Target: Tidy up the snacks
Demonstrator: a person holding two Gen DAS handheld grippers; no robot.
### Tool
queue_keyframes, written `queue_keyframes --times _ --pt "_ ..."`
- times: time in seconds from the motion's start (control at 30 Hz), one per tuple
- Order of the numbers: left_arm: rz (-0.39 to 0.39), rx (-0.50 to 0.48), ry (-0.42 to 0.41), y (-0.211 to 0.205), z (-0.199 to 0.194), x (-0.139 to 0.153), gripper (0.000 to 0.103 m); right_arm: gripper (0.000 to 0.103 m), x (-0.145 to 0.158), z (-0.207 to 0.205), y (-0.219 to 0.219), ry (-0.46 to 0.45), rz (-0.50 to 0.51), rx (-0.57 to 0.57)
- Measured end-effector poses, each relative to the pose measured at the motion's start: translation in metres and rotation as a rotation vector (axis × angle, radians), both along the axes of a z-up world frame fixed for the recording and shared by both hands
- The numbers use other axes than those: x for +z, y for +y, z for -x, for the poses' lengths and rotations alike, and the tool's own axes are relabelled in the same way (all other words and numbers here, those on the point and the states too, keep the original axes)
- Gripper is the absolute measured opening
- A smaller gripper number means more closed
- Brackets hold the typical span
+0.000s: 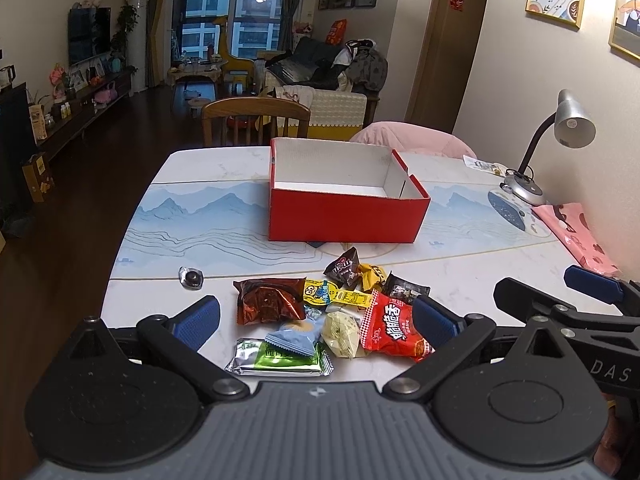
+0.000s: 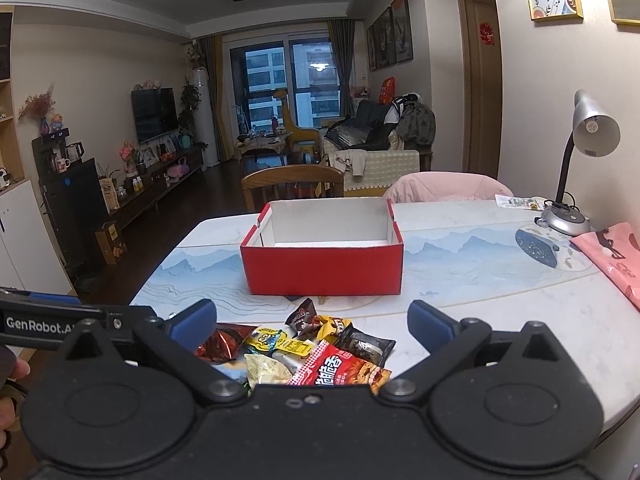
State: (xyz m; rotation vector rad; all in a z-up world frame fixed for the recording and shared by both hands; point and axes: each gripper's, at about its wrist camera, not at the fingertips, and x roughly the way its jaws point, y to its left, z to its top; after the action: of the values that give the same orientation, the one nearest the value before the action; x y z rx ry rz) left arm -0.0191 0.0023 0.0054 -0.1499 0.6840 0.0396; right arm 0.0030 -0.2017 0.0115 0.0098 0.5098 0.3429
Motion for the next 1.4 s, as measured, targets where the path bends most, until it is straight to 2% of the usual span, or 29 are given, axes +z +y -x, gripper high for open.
queue_keyframes --times 0.77,1.03,1.4 --pt "0.009 -0.009 0.005 -0.005 0.0 0.003 0.103 0.102 0.0 0.001 0.002 0.003 0.0 0.002" --pt "0.037 -0.007 0.049 0.002 -0.01 -0.005 0.103 0.102 0.003 -0.013 0.003 0.042 0.016 0.021" --pt "0.06 0.031 0.122 0.004 -0.038 -0.023 0.103 0.102 -0.019 -0.047 0.001 0.081 0.025 0.081"
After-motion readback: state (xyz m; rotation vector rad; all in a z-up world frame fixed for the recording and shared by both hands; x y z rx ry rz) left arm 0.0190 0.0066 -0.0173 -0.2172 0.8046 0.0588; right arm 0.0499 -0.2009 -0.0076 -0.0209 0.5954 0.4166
